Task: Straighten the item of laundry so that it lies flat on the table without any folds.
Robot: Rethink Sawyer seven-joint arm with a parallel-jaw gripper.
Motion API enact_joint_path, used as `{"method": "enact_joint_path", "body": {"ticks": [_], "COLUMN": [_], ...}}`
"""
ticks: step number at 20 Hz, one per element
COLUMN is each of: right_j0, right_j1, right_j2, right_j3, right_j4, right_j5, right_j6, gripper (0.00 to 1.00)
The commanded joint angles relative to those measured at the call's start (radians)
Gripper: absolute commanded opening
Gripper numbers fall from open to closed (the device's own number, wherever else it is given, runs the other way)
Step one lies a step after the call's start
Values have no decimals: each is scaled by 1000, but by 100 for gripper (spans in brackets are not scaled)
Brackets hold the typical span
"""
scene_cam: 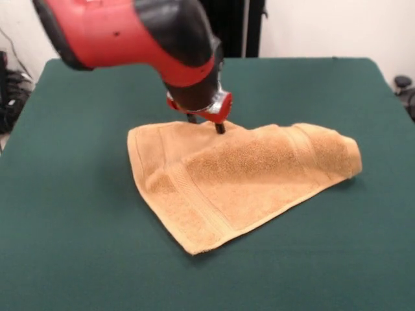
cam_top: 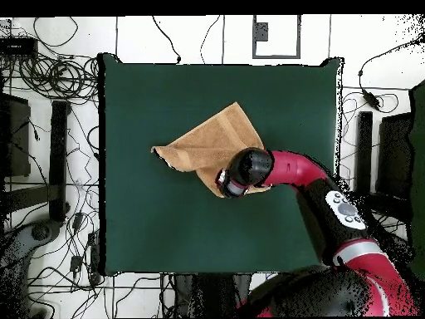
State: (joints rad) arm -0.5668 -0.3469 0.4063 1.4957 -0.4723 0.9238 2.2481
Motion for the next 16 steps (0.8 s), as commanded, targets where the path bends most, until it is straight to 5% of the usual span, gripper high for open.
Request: {"method": "enact_joint_path", "body": {"ticks": [1, 4, 5, 16], "right_j0": [91, 103, 112, 158], "right_j1": [-23, -14, -6, 4], "right_j2": [-166, -187, -203, -275], "right_j3": [-4, -12, -25, -78], "right_j4": [-180, -153, -125, -63], "right_j5": [-348, -361, -355, -309], "right_j6": [200, 213, 202, 204], "gripper": [100, 100, 0, 0]}}
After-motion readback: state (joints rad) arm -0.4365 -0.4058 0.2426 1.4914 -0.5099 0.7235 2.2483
